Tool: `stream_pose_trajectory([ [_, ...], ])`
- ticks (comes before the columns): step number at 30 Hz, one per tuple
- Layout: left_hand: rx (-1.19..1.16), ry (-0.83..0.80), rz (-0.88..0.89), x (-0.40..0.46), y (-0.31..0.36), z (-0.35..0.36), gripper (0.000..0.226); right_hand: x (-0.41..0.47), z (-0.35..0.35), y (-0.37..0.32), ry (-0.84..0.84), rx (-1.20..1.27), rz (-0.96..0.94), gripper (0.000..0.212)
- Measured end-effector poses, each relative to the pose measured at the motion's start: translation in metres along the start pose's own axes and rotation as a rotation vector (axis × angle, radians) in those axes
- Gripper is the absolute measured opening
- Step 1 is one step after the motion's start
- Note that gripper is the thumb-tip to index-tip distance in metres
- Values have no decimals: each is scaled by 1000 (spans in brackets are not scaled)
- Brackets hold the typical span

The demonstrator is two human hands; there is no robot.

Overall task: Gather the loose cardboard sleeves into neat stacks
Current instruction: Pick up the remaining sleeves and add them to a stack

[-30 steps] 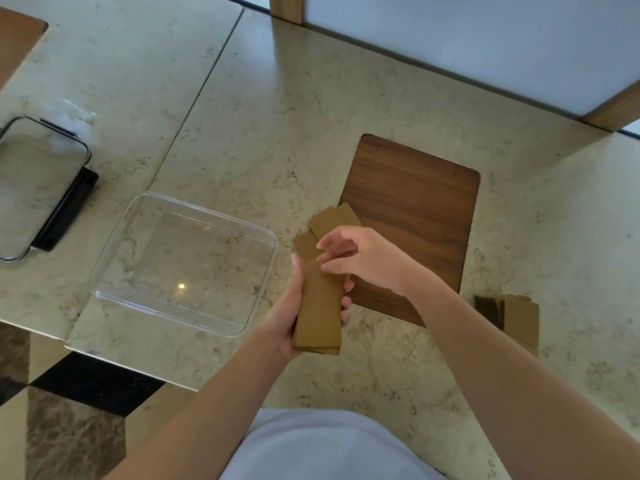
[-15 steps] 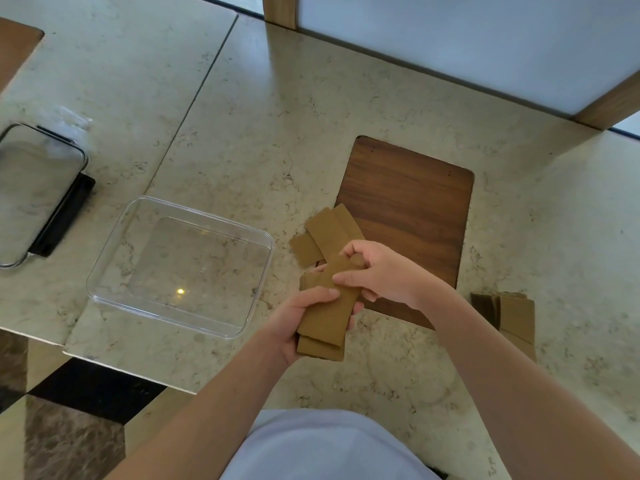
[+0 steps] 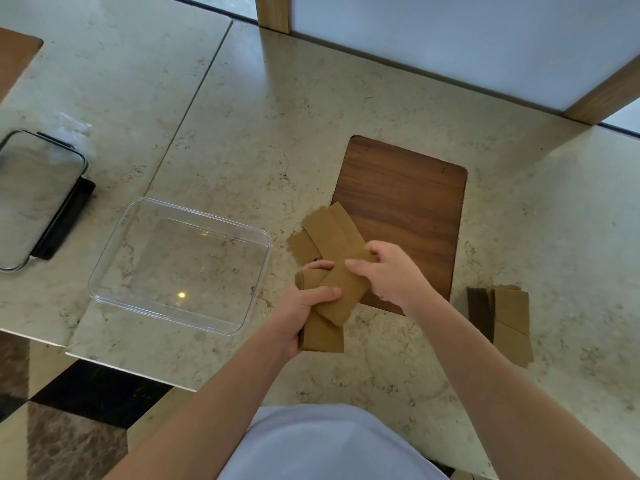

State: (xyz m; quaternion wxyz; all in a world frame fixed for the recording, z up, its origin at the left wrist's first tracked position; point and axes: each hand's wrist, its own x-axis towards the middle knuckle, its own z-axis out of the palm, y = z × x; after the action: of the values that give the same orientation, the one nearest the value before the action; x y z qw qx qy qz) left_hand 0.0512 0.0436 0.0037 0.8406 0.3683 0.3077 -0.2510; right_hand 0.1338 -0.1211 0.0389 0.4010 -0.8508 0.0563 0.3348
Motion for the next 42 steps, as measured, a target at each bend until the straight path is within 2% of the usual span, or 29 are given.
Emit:
stream_pose_trajectory([
  [2, -72, 124, 100, 3, 3, -3, 42, -7, 3, 0, 148, 420, 194, 13],
  [3, -81, 167, 146, 6, 3, -4, 39, -14, 7, -2, 165, 641, 298, 9],
  [4, -56, 199, 184, 8, 4, -5, 37, -20, 15, -4, 140, 792, 375, 10],
  [5, -26, 213, 210, 9, 4, -4, 37, -27, 24, -5, 83, 840, 415, 12],
  [10, -110, 142, 245, 15, 4, 2, 59, -48, 61, -1, -161, 625, 463, 38],
  [12, -122, 142, 220, 16, 3, -2, 57, -43, 58, 2, -204, 356, 456, 53],
  [14, -195, 142, 182, 16, 3, -8, 50, -28, 46, 7, -51, 123, 347, 55],
  [17, -318, 91, 64, 14, 3, -14, 27, 9, 33, 10, 299, -63, 150, 34],
  [18, -332, 79, 22, 13, 2, -14, 22, 23, 35, 8, 328, -149, 95, 36],
  [20, -321, 80, -24, 13, -2, -15, 34, 46, 45, 2, 322, -365, -3, 50],
  [23, -350, 110, -52, 10, -7, -16, 40, 64, 61, -1, 355, -581, -26, 63],
  [25, -382, 115, -70, 9, -9, -19, 31, 70, 63, 1, 370, -537, -2, 54],
  [28, -358, 116, -71, 9, -13, -25, 38, 68, 54, 5, 210, -163, -3, 26],
  [31, -294, 109, -40, 14, -14, -27, 37, 51, 40, 7, 58, 242, 84, 34],
  [33, -291, 89, -19, 18, -13, -26, 41, 32, 35, 11, 7, 376, 156, 39],
  [35, -303, 64, 0, 21, -11, -24, 54, 14, 34, 16, -29, 454, 187, 38],
  [37, -230, 62, 8, 24, -10, -23, 68, -1, 37, 17, -52, 471, 191, 36],
  [39, -125, 56, -10, 22, -9, -22, 73, -12, 45, 15, -73, 412, 178, 37],
  [42, -53, 41, -102, 18, -7, -17, 45, -20, 53, 16, -104, -105, 34, 48],
])
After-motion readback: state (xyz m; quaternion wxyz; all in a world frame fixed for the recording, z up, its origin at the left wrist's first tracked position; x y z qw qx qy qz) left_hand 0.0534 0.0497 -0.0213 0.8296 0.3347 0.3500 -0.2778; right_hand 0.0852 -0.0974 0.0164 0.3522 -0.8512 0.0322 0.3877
